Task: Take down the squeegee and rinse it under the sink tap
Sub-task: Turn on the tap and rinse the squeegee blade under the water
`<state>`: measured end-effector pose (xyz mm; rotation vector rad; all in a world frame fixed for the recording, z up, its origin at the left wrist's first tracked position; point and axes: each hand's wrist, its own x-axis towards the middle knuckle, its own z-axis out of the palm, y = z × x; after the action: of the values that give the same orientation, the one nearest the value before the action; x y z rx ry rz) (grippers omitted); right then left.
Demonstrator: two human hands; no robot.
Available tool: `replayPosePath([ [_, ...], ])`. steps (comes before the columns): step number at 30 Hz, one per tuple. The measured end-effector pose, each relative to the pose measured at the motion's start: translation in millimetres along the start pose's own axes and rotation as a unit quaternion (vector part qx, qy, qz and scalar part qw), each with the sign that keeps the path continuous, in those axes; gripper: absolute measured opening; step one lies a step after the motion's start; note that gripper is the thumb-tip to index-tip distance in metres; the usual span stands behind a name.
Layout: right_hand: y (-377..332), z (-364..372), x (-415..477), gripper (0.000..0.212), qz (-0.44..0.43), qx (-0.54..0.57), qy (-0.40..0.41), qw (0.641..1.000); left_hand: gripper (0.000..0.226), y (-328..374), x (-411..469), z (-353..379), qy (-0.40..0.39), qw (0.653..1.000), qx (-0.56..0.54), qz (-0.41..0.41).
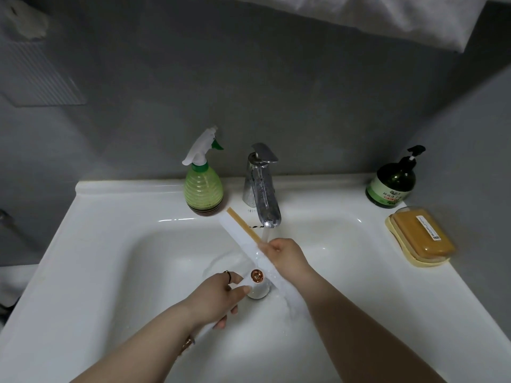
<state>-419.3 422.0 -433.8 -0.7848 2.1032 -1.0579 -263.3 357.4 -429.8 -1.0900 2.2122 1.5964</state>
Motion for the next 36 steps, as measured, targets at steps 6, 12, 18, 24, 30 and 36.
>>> replayPosePath([
  [6,-9,-2,7,0.042,0.002,-0.038,0.001,0.999,0.032,1,-3,14,-0.043,0.999,0.011,0.019],
  [12,-7,3,6,0.047,0.008,-0.060,-0.010,0.998,0.035,3,-6,16,-0.058,0.998,0.009,0.013],
  [18,-10,3,7,0.035,0.019,-0.062,-0.047,0.997,0.040,2,-7,17,-0.056,0.998,0.016,0.009],
  [24,-9,2,9,0.037,0.048,-0.050,-0.014,0.997,0.037,4,-6,22,-0.062,0.997,0.032,0.027],
  [30,-24,7,15,0.021,0.054,0.007,-0.042,0.998,0.039,-1,-8,22,-0.059,0.998,0.033,0.008],
  [36,-31,7,22,0.044,0.064,-0.014,0.042,0.997,0.030,1,-7,20,-0.055,0.998,0.026,0.018],
])
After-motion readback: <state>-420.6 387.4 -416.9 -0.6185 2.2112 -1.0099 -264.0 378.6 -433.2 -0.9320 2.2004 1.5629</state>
